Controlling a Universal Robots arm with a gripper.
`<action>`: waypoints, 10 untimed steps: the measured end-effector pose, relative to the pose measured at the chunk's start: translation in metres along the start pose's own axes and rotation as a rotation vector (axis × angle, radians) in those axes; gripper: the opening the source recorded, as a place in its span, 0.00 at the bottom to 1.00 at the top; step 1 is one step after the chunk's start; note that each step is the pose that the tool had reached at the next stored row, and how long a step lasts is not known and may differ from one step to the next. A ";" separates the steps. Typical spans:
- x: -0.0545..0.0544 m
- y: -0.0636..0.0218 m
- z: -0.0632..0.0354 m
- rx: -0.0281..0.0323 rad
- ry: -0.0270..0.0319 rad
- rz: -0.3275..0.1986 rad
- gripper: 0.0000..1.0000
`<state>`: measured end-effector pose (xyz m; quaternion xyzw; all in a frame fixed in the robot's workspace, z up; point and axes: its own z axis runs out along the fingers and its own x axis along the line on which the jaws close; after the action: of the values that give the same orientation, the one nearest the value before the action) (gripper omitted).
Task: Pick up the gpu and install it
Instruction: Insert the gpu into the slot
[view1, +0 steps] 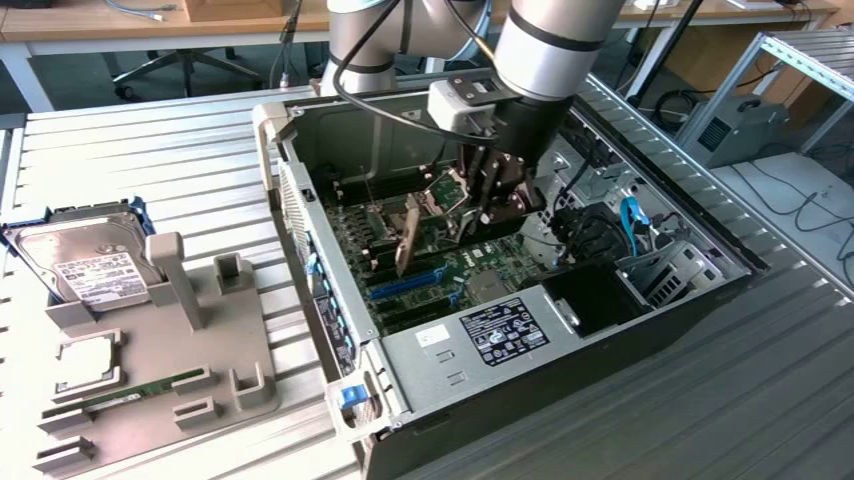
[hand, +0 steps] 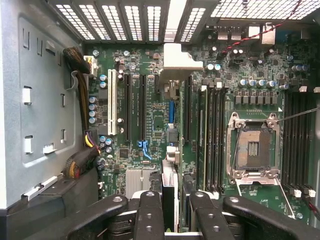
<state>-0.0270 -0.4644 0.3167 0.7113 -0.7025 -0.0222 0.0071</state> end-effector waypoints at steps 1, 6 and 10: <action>0.000 0.0000 0.0000 0.0000 0.0000 0.000 0.26; 0.002 0.0000 0.0001 -0.0001 0.0000 0.000 0.26; 0.004 0.0000 0.0001 0.0000 0.0000 0.000 0.26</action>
<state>-0.0270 -0.4683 0.3165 0.7113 -0.7025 -0.0223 0.0071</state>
